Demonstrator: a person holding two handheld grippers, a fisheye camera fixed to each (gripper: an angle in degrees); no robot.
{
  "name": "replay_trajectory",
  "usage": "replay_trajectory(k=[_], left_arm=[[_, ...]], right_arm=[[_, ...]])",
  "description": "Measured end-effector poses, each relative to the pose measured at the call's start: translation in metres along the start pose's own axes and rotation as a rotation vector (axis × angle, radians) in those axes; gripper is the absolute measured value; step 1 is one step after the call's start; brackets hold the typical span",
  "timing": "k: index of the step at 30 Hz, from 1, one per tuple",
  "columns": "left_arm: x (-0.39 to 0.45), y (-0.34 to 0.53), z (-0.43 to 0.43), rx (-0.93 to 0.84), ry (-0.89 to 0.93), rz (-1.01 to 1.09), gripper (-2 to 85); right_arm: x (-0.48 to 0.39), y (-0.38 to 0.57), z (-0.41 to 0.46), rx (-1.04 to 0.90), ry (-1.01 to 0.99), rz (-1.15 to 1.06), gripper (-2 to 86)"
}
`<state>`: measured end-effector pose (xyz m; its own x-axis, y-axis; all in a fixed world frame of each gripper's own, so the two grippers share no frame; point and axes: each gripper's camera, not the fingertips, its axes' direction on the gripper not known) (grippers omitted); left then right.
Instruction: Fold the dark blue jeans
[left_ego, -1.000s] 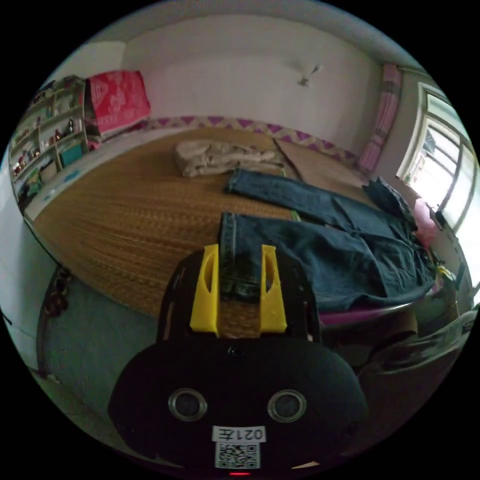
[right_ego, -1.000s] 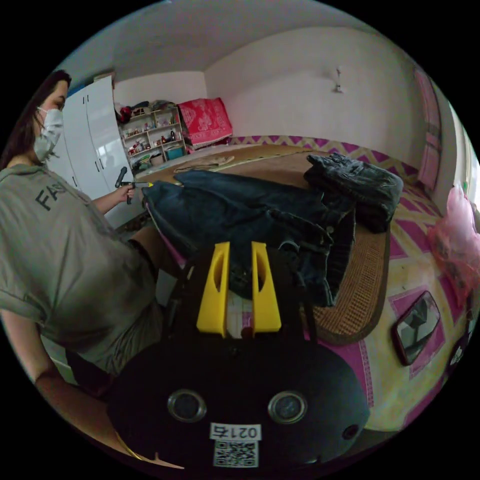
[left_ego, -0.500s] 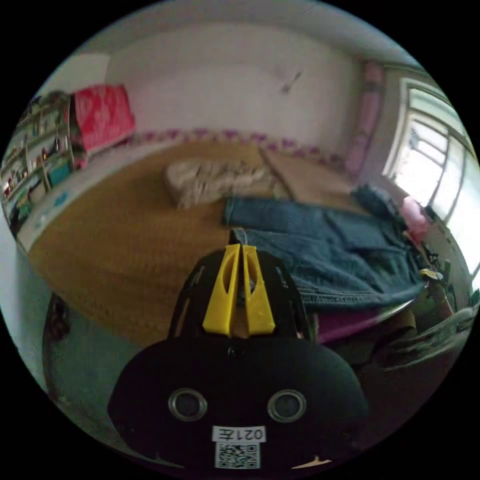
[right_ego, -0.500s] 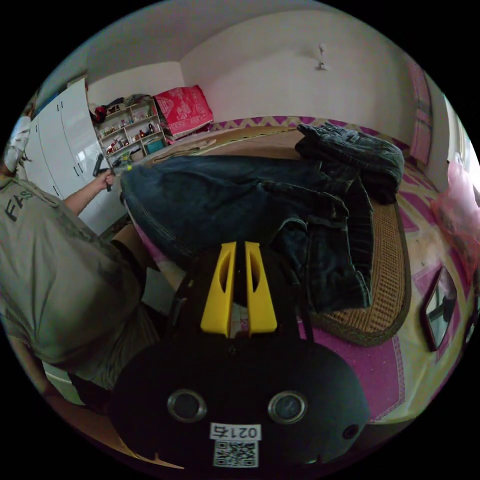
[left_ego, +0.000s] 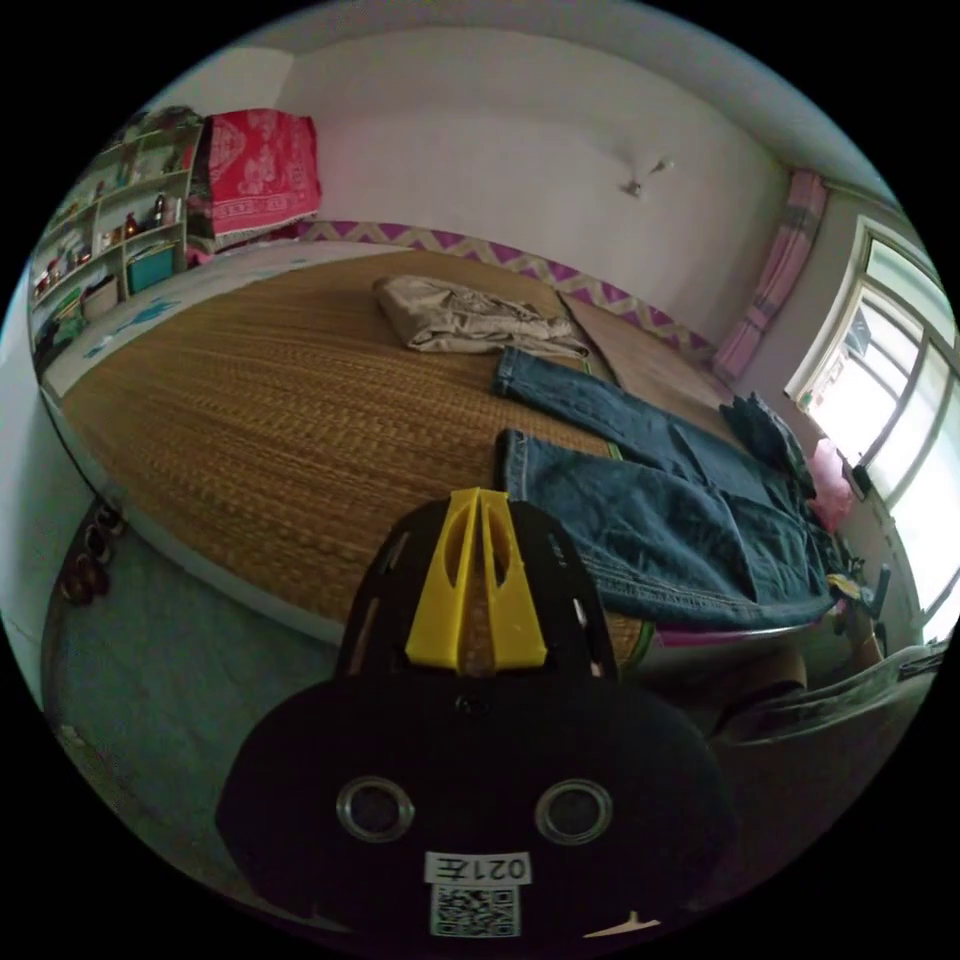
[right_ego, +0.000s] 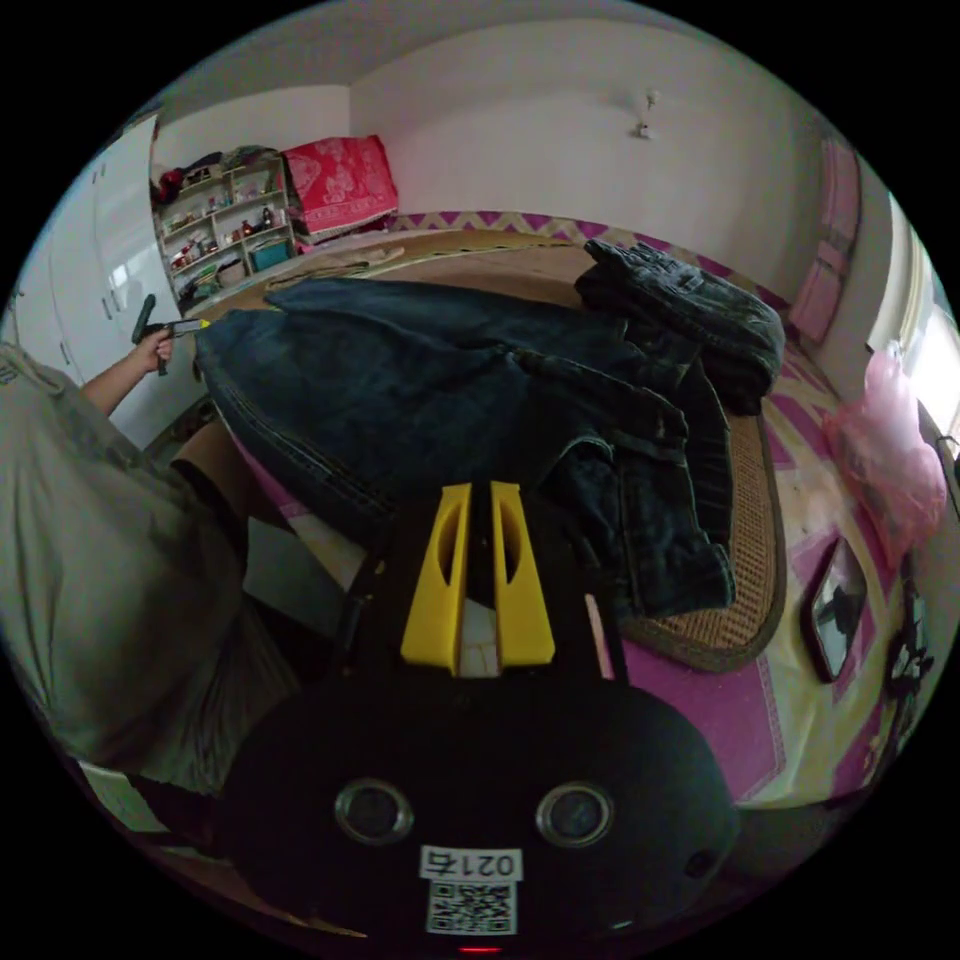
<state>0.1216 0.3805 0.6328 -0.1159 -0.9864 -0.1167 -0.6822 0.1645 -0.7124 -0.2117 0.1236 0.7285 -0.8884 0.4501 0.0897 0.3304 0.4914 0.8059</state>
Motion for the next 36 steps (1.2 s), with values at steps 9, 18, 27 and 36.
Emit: replay_trajectory(k=[9, 18, 27, 36], left_arm=[[0.015, 0.046, -0.04, 0.066, -0.008, -0.126, 3.2], [0.007, 0.075, -0.037, 0.032, 0.172, -0.311, 6.1], [-0.016, 0.069, -0.035, 0.032, 0.203, -0.39, 5.7], [-0.04, 0.053, -0.039, 0.066, 0.261, -0.433, 7.4]], right_arm=[[0.006, 0.023, -0.034, 0.146, 0.064, 0.383, 4.1], [0.049, 0.095, -0.078, 0.282, 0.037, 0.856, 10.1], [0.09, 0.111, -0.049, 0.266, -0.058, 0.988, 7.4], [0.1, 0.141, -0.046, 0.408, -0.3, 1.01, 6.3]])
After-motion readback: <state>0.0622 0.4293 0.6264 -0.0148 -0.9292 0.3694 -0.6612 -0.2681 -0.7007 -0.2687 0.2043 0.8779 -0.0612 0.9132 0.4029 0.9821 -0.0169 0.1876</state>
